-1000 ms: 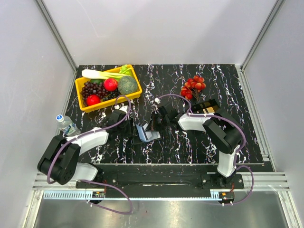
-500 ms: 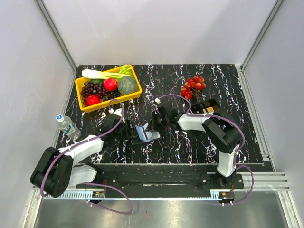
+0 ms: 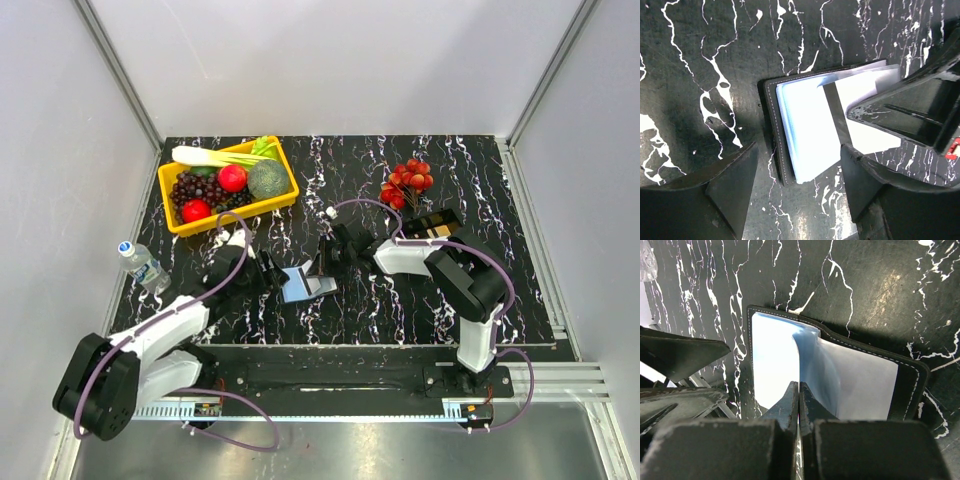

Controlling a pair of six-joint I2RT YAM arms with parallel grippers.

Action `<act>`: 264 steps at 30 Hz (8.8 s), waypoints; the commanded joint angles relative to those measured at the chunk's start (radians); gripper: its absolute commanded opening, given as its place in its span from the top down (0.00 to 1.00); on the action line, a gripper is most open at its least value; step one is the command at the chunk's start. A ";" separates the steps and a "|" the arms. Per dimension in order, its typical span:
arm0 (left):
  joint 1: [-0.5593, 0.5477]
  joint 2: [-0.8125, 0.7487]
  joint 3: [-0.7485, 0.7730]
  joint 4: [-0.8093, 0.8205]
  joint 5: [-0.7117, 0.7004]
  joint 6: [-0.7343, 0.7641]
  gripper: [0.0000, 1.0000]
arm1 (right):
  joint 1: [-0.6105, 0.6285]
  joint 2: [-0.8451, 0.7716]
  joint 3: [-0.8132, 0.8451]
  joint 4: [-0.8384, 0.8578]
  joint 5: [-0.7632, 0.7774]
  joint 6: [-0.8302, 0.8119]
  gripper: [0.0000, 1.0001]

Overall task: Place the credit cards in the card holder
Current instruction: Turn over the card slot in the card holder, then insert the credit card into the card holder.

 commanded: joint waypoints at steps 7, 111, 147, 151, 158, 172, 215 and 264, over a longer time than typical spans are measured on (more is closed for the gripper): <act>0.003 0.165 0.029 0.079 0.028 0.002 0.39 | 0.000 0.000 0.011 0.013 -0.005 -0.003 1.00; -0.008 0.316 0.090 0.068 0.034 0.013 0.94 | -0.058 -0.015 -0.209 0.292 0.041 -0.001 1.00; -0.016 0.326 0.040 0.163 0.083 -0.049 0.99 | -0.028 0.049 -0.328 0.554 -0.010 0.190 0.99; -0.016 0.325 0.037 0.163 0.080 -0.050 0.99 | -0.026 0.062 -0.309 0.542 -0.039 0.203 0.99; -0.016 0.322 0.038 0.151 0.068 -0.046 1.00 | -0.023 0.062 -0.290 0.510 -0.076 0.221 0.96; -0.016 0.309 0.041 0.125 0.050 -0.033 1.00 | -0.021 -0.027 -0.233 0.281 0.029 0.115 0.73; -0.016 0.332 0.058 0.146 0.073 -0.029 1.00 | -0.002 0.012 -0.126 0.201 -0.051 0.059 1.00; -0.016 0.354 0.075 0.145 0.077 -0.017 1.00 | -0.029 0.040 -0.095 0.264 -0.148 0.032 0.72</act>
